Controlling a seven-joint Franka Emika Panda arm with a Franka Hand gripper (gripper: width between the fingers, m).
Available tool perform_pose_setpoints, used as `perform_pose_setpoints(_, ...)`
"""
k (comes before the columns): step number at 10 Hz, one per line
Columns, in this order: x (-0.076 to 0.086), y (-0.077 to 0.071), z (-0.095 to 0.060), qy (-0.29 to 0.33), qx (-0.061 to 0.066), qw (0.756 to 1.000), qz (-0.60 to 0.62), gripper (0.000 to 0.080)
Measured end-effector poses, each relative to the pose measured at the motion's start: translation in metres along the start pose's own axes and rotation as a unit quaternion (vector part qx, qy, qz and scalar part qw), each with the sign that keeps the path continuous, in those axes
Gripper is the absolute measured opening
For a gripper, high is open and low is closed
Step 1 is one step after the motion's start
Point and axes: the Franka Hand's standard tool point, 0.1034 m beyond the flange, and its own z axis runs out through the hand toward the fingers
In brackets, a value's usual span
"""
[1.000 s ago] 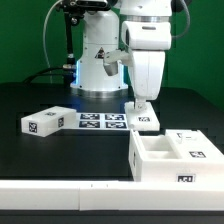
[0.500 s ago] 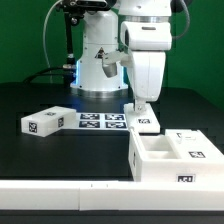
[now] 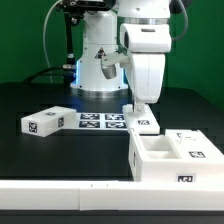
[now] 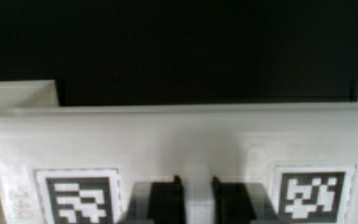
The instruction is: Assemble cabinet
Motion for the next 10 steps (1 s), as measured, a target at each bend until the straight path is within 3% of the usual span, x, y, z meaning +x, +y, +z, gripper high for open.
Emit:
perform_pose_setpoints(2,0.003,-0.001,-0.002,0.001,-0.009,1.000,-0.010,0.0064)
perform_pose_setpoints(5,-0.001,-0.001,0.004,0.002,-0.002,1.000,-0.011,0.0064)
perform_pose_setpoints(10,0.013,0.001,0.001,0.004,0.001,1.000,-0.006,0.0064)
